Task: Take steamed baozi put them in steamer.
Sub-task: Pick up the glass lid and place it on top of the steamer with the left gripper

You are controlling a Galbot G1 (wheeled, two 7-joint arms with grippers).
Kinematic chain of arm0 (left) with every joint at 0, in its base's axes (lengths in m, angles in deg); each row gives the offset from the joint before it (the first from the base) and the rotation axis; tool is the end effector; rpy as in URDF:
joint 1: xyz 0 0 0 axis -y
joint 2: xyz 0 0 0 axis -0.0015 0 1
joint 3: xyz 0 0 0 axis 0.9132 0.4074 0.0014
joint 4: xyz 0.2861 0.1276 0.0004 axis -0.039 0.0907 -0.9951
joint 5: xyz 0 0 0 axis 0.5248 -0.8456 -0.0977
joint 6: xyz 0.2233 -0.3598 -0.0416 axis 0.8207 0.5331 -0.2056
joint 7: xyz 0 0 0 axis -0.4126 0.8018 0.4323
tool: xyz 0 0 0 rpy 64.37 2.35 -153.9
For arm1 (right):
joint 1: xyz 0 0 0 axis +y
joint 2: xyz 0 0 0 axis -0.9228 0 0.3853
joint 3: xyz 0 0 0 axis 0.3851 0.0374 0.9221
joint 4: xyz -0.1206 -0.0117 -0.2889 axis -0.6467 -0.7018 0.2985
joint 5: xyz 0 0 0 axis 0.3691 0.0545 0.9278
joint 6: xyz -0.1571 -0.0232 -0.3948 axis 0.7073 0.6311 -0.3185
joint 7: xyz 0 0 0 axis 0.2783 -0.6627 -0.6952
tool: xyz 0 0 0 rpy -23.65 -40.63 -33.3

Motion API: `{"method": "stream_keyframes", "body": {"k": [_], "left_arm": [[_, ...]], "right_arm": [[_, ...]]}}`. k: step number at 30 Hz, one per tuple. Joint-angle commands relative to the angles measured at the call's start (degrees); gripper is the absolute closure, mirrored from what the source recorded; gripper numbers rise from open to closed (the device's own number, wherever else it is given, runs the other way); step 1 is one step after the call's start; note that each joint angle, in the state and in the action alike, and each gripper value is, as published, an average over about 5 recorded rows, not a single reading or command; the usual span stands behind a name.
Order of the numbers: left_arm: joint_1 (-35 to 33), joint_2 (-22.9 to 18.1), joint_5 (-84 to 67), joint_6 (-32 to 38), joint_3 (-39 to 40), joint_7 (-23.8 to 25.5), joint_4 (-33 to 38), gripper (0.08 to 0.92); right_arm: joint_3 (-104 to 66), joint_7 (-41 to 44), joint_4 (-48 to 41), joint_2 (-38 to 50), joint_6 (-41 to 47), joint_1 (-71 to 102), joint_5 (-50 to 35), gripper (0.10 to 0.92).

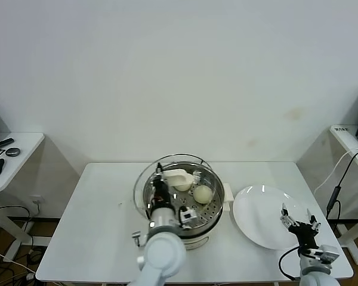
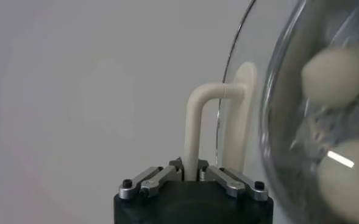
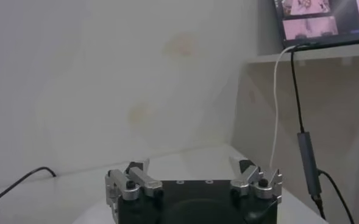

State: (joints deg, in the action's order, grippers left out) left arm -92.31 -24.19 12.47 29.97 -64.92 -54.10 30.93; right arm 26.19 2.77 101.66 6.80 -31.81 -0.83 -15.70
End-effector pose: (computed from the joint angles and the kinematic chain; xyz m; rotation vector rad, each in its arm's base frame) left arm 0.3301 -0.2006 -0.1581 0.0549 -2.3952 -1.8418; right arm 0.2915 -0.1684 -0.3252 -0.3267 -2.9880 -0.1987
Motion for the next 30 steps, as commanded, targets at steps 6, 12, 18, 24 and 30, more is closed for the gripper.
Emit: {"method": "stream_keyframes", "body": {"k": [6,12,18,24,30], "left_arm": [[3.0,-1.9,4.0,-0.2,4.5,-3.4,-9.1,0.819],[2.3,-1.9,5.8,-0.2,4.1,-3.6,-9.4,0.819],[1.9,-1.9,6.5,-0.2,4.4,-3.3,-9.5,0.819],[2.1,-1.9,6.3,-0.2,4.0,-2.8,-10.2,0.819],[2.4,-1.9,6.3,-0.2,3.2,-3.3,-10.9,0.819]], "right_arm": [[0.7,-0.1,-0.6,-0.7,0.1,-0.8,0.7,0.203],[1.2,-0.1,-1.1,-1.0,0.1,-1.3,1.0,0.203],[1.4,-0.1,-1.0,-1.1,0.1,-1.3,1.1,0.203],[1.4,-0.1,-0.9,-1.2,0.0,-1.3,1.2,0.203],[1.5,-0.1,-0.9,-1.3,-0.1,-1.2,1.3,0.203]]}}
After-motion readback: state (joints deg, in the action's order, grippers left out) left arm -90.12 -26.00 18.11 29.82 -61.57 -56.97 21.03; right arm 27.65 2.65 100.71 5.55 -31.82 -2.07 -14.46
